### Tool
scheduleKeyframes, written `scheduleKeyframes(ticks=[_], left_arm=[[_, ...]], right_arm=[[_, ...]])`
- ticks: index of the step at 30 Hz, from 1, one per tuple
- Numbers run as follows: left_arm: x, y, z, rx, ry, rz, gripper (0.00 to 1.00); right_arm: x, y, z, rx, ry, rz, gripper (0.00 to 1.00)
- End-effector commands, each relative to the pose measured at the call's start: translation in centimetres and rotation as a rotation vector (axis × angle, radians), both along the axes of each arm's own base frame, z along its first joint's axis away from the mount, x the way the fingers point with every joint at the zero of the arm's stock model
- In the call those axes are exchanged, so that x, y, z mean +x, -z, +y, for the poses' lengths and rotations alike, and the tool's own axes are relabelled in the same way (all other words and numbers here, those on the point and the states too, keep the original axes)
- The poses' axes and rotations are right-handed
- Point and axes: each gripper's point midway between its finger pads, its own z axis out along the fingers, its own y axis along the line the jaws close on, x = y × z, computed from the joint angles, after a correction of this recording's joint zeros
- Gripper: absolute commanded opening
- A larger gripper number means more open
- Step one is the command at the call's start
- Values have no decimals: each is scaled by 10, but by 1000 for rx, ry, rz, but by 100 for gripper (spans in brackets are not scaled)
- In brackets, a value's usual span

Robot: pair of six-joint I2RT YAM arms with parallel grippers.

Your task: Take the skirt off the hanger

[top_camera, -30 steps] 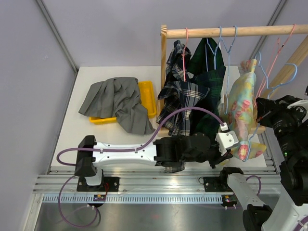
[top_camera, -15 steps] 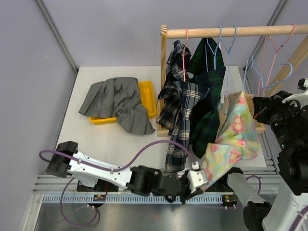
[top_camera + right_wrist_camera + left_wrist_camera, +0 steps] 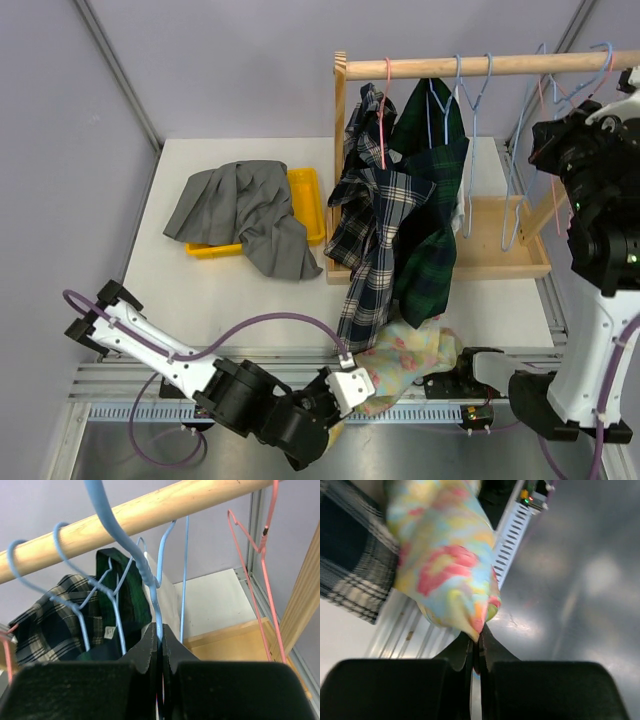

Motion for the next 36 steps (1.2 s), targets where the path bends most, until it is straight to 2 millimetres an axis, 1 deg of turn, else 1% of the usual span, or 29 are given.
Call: scheduleKeyframes(ticks=[1, 2, 3, 4, 6, 7, 8, 10, 12, 13, 14, 16, 18, 20, 21, 22, 23, 24, 25, 26, 28, 29, 30, 31, 32, 33, 34, 35, 36], left_arm=[[37, -50, 28, -58, -168, -68, 0], [47, -72, 31, -99, -216, -81, 0], [55, -79, 38, -96, -239, -102, 0], [72, -84, 53, -73, -295, -165, 0], [91, -105, 67, -81, -370, -208, 0], [108, -110, 84, -52, -422, -274, 0], [116, -126, 91, -74, -454, -277, 0], [141, -140, 109, -55, -515, -330, 0], [163, -155, 119, -56, -564, -349, 0], [169, -168, 121, -83, -549, -358, 0], [175, -175, 124, -96, -553, -366, 0], [194, -194, 130, -126, -582, -394, 0], [219, -213, 154, -154, -684, -416, 0], [237, -239, 169, -192, -725, -467, 0], [252, -249, 183, -190, -797, -494, 0], [258, -270, 189, -217, -802, -532, 0], [265, -280, 196, -220, -832, -558, 0], [280, -288, 207, -194, -903, -590, 0], [287, -299, 202, -200, -872, -614, 0], [298, -318, 222, -224, -950, -636, 0], [320, -329, 211, -208, -932, -666, 0], [325, -348, 218, -244, -961, -689, 0], [352, -346, 223, -192, -1023, -702, 0], [363, -351, 218, -214, -998, -700, 0], [377, -355, 220, -218, -1019, -701, 0], [390, -366, 240, -231, -1080, -718, 0], [417, -354, 227, -224, -1054, -679, 0], [430, -349, 229, -221, -1070, -661, 0], [445, -340, 242, -204, -1108, -641, 0]], right_arm=[[33, -18, -11, -42, 48, -56, 0], [47, -11, -12, -42, 49, -32, 0], [54, -9, -12, -40, 46, -29, 0], [58, -6, -13, -38, 47, -18, 0], [71, 5, -12, -33, 43, 1, 0], [76, 16, -11, -29, 38, 28, 0], [78, 21, -10, -27, 33, 37, 0], [80, 29, -10, -21, 29, 56, 0], [78, 40, -9, -17, 26, 71, 0], [80, 52, -9, -15, 24, 95, 0], [76, 52, -9, -15, 27, 86, 0], [76, 62, -10, -19, 31, 111, 0], [72, 66, -11, -24, 35, 120, 0], [70, 70, -12, -21, 40, 129, 0], [68, 71, -13, -23, 50, 133, 25], [67, 69, -14, -24, 53, 131, 45], [64, 67, -14, -26, 53, 126, 73], [62, 67, -16, -26, 69, 128, 99], [59, 64, -18, -26, 78, 122, 99], [54, 61, -19, -28, 84, 116, 99], [46, 57, -20, -31, 95, 102, 99], [38, 51, -20, -24, 96, 82, 100], [33, 49, -19, -19, 93, 73, 99], [29, 49, -18, -14, 89, 68, 99], [19, 43, -16, -1, 87, 44, 99], [15, 41, -14, 8, 79, 37, 100], [10, 40, -12, 16, 70, 30, 99], [-1, 36, -9, 27, 58, 13, 99], [-6, 33, -6, 31, 43, 4, 99]])
